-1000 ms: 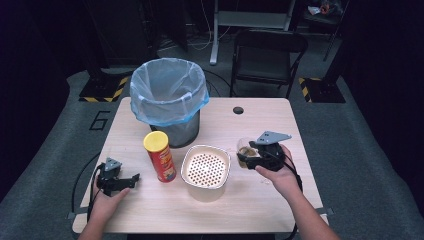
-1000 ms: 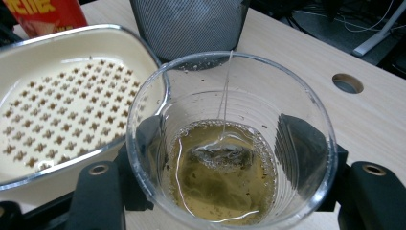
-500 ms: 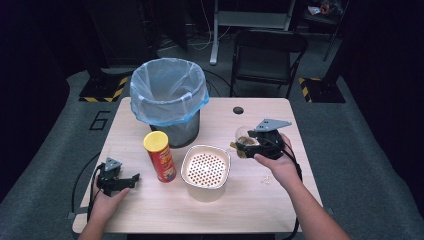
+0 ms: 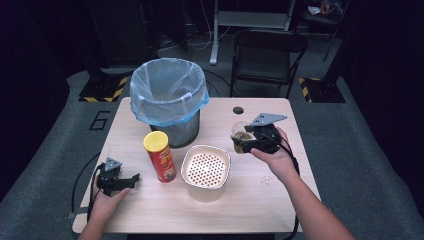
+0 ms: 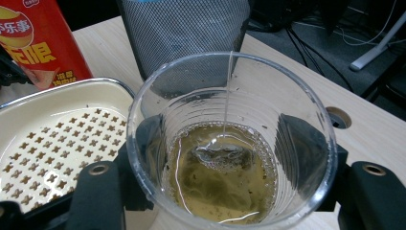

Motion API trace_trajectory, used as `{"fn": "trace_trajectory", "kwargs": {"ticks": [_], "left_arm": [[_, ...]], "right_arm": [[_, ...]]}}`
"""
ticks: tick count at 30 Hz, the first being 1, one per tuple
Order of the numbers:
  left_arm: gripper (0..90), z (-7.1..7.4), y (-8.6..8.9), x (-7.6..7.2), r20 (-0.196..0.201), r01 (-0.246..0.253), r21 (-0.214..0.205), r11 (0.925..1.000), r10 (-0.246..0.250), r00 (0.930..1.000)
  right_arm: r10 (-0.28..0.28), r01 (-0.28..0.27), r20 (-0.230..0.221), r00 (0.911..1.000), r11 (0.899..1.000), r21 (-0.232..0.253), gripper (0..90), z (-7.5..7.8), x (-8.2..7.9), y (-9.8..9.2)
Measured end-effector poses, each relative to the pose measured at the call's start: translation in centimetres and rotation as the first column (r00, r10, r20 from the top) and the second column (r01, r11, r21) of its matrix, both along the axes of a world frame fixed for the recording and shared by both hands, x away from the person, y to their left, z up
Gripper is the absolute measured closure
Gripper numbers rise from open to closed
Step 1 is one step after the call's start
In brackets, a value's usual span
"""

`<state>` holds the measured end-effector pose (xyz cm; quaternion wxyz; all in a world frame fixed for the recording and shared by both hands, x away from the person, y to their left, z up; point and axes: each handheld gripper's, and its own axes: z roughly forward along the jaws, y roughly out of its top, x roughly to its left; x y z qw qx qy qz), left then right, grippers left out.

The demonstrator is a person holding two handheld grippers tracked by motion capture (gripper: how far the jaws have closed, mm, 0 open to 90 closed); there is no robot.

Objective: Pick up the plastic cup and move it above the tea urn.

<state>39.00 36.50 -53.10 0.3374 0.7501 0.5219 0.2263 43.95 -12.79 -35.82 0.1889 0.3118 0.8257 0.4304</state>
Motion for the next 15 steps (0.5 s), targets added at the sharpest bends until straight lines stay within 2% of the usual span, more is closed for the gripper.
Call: {"fn": "trace_trajectory", "kwargs": {"ticks": [4,15], "left_arm": [[12.1,0.0,0.0,0.0,0.0,0.0,0.0,1.0,0.0,1.0],[12.1,0.0,0.0,0.0,0.0,0.0,0.0,1.0,0.0,1.0]], "right_arm": [[0.023,-0.023,0.022,0.9995,1.0,-0.01,34.9,0.2,0.5,0.5],[0.062,-0.063,0.037,0.9974,0.998,0.02,34.9,0.4,1.9,1.6]]}}
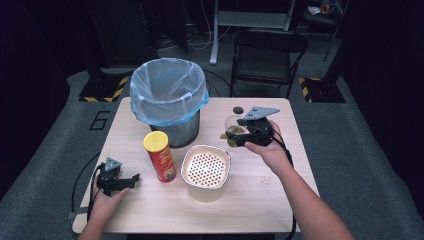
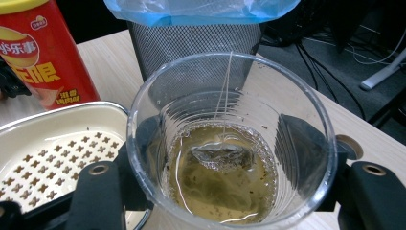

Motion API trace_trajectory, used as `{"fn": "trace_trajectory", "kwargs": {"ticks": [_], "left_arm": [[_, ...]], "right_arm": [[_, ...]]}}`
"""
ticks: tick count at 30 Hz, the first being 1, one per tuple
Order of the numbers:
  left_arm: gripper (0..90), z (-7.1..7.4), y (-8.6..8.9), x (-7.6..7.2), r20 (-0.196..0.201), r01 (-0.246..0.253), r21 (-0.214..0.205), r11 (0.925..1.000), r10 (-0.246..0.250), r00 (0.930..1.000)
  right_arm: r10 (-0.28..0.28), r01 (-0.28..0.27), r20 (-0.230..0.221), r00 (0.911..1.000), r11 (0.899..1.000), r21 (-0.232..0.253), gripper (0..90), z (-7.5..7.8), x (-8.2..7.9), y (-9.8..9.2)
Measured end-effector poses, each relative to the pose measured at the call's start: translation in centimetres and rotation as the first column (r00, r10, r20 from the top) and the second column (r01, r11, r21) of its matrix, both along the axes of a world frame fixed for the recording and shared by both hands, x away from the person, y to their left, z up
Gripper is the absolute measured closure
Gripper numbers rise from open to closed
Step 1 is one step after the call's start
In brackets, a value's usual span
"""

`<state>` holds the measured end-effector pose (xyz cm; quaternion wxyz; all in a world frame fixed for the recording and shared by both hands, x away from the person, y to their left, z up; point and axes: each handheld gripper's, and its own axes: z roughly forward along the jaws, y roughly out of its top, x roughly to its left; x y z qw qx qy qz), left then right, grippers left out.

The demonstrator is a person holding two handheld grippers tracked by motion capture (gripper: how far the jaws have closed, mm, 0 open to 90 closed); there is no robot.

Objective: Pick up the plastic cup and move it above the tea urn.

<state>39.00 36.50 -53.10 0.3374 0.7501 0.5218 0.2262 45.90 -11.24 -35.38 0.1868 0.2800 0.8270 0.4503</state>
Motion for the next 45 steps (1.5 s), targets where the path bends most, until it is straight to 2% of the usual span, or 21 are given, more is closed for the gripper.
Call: {"fn": "trace_trajectory", "kwargs": {"ticks": [5,14,25,30,31,33,37,38,43,45], "left_arm": [[12.1,0.0,0.0,0.0,0.0,0.0,0.0,1.0,0.0,1.0],[12.2,0.0,0.0,0.0,0.0,0.001,0.0,1.0,-0.001,1.0],[12.1,0.0,0.0,0.0,0.0,0.001,-0.001,1.0,-0.001,1.0],[12.1,0.0,0.0,0.0,0.0,0.002,0.0,1.0,-0.002,1.0],[12.2,0.0,0.0,0.0,0.0,0.002,0.0,1.0,-0.002,1.0],[12.1,0.0,0.0,0.0,0.0,0.002,-0.001,1.0,-0.002,1.0],[12.1,0.0,0.0,0.0,0.0,0.002,0.0,1.0,-0.002,1.0],[12.2,0.0,0.0,0.0,0.0,0.002,-0.001,1.0,-0.002,1.0],[12.1,0.0,0.0,0.0,0.0,0.002,0.0,1.0,-0.002,1.0],[12.2,0.0,0.0,0.0,0.001,0.004,0.005,1.0,-0.004,1.0]], "right_arm": [[0.02,-0.02,0.001,0.9998,1.0,0.013,34.9,0.1,0.7,0.4],[0.035,-0.035,0.004,0.9994,0.999,0.008,34.9,-0.4,1.3,1.1],[0.077,-0.076,0.051,0.9957,0.997,-0.02,35.0,-1.1,1.7,2.1],[0.103,-0.1,0.092,0.9904,0.994,-0.041,35.1,-1.5,2.0,2.5],[0.1,-0.096,0.088,0.9912,0.994,-0.044,35.1,-1.5,1.9,2.6],[0.12,-0.114,0.115,0.9862,0.992,-0.057,35.1,-1.7,2.2,2.6],[0.129,-0.122,0.13,0.9832,0.991,-0.059,35.1,-1.8,2.2,2.7],[0.136,-0.129,0.147,0.9797,0.99,-0.06,35.1,-1.8,2.2,2.8],[0.154,-0.145,0.174,0.9726,0.987,-0.065,35.2,-1.8,2.2,2.9],[0.165,-0.152,0.193,0.9673,0.985,-0.082,35.1,-1.8,2.0,3.1]]}}
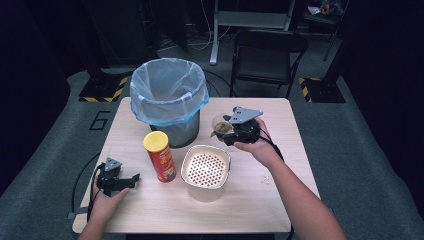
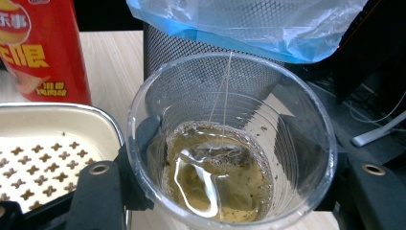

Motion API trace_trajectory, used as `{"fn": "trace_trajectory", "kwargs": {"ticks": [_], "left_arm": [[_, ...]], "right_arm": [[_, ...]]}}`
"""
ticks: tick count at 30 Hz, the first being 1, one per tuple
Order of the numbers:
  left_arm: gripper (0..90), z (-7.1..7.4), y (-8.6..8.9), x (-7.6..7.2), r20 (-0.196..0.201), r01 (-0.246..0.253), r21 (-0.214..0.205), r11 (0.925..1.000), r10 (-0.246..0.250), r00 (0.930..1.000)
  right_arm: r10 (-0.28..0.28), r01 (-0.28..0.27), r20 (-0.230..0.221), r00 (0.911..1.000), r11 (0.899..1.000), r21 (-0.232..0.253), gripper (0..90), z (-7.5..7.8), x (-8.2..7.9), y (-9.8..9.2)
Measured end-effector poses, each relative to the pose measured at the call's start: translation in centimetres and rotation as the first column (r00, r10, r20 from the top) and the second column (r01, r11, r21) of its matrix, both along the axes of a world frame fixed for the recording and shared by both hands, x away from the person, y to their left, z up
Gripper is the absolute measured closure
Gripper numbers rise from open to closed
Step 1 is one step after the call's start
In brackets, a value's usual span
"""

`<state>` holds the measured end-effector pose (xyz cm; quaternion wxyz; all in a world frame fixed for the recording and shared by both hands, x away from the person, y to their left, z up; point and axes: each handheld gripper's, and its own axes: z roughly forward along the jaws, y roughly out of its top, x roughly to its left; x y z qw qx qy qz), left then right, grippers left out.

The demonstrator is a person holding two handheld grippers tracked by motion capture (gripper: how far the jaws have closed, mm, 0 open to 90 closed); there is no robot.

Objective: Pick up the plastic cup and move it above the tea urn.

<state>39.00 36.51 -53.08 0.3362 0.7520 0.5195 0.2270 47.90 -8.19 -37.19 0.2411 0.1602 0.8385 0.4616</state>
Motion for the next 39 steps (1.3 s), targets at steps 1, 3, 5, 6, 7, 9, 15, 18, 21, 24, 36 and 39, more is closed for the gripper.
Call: {"fn": "trace_trajectory", "kwargs": {"ticks": [1,3,5,6,7,9,15,18,21,24,36,39], "left_arm": [[12.2,0.0,0.0,0.0,0.0,0.0,0.0,1.0,0.0,1.0],[12.2,0.0,0.0,0.0,0.0,-0.001,-0.001,1.0,0.001,1.0],[12.2,0.0,0.0,0.0,0.001,-0.001,-0.001,1.0,0.001,1.0],[12.2,0.0,0.0,0.0,0.001,-0.001,-0.001,1.0,0.001,1.0],[12.2,0.0,0.0,0.0,0.0,-0.001,-0.001,1.0,0.001,1.0],[12.2,0.0,0.0,0.0,0.0,-0.001,-0.001,1.0,0.001,1.0],[12.2,0.0,0.0,0.0,0.0,0.0,-0.001,1.0,0.0,1.0],[12.2,0.0,0.0,0.0,0.0,-0.001,-0.001,1.0,0.001,1.0],[12.2,0.0,0.0,0.0,0.001,-0.001,-0.001,1.0,0.001,1.0],[12.2,0.0,0.0,0.0,0.001,-0.001,-0.001,1.0,0.001,1.0],[12.2,0.0,0.0,0.0,0.001,0.0,-0.001,1.0,0.0,1.0],[12.2,0.0,0.0,0.0,0.001,-0.001,-0.001,1.0,0.001,1.0]], "right_arm": [[0.0,0.0,0.0,1.0,1.0,0.0,35.1,0.0,0.0,0.0],[0.006,-0.005,0.031,0.9995,1.0,-0.026,35.1,-0.1,-0.2,0.3],[0.016,-0.014,0.047,0.9987,0.999,-0.043,35.1,-0.2,-0.4,0.5],[0.016,-0.014,0.047,0.9987,0.999,-0.043,35.1,-0.2,-0.4,0.5],[0.019,-0.016,0.059,0.9981,0.999,-0.052,35.1,-0.3,-0.5,0.6],[0.028,-0.021,0.089,0.9956,0.997,-0.077,35.1,-0.4,-0.7,0.8],[0.04,-0.011,0.194,0.9802,0.989,-0.147,35.5,-0.9,-1.4,1.3],[0.047,-0.009,0.223,0.9738,0.986,-0.168,35.5,-1.1,-1.6,1.5],[0.058,-0.003,0.269,0.9615,0.98,-0.199,35.5,-1.4,-2.1,1.7],[0.062,-0.004,0.28,0.9581,0.979,-0.203,35.4,-1.5,-2.2,1.7],[0.097,-0.018,0.324,0.9412,0.971,-0.239,35.3,-2.8,-2.9,1.4],[0.108,-0.015,0.352,0.9298,0.966,-0.258,35.4,-2.9,-3.2,1.5]]}}
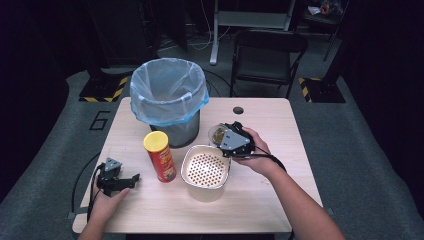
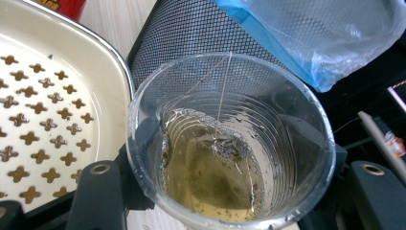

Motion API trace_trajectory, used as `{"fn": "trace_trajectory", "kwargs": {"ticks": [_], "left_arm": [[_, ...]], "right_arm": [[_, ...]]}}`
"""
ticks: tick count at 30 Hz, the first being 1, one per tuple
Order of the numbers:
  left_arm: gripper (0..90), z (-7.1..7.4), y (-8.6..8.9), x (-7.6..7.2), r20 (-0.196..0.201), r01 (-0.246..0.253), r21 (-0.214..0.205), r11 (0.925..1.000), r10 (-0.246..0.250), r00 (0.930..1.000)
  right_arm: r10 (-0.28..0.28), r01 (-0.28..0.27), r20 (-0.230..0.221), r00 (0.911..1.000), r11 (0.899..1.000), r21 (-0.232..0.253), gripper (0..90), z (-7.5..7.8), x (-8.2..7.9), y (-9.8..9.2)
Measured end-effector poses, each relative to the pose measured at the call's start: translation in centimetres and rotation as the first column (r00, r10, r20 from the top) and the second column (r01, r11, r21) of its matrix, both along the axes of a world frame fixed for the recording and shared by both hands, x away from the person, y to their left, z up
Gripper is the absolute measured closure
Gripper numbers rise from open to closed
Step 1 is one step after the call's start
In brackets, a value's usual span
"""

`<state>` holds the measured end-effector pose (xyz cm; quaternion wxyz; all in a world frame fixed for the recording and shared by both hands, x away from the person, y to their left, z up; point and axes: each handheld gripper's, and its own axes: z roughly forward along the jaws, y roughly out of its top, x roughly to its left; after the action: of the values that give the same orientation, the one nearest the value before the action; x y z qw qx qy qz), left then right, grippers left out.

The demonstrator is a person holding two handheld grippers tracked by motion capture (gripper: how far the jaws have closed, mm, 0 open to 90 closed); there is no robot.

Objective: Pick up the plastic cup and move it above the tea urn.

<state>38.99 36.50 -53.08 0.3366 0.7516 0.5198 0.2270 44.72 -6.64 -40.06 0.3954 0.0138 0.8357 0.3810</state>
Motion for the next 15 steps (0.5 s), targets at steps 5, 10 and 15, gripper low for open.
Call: {"fn": "trace_trajectory", "kwargs": {"ticks": [5,10,15], "left_arm": [[12.2,0.0,0.0,0.0,0.0,0.0,0.0,1.0,0.0,1.0],[12.2,0.0,0.0,0.0,0.0,0.0,0.0,1.0,0.0,1.0],[12.2,0.0,0.0,0.0,0.0,0.0,0.0,1.0,0.0,1.0]], "right_arm": [[0.006,-0.005,0.056,0.9984,1.0,-0.025,35.6,-0.3,-0.5,0.3],[0.008,-0.001,0.127,0.9919,0.998,-0.059,36.0,-0.6,-1.3,0.9],[0.012,0.037,0.277,0.9608,0.985,-0.169,36.6,-1.2,-2.4,1.8]]}}
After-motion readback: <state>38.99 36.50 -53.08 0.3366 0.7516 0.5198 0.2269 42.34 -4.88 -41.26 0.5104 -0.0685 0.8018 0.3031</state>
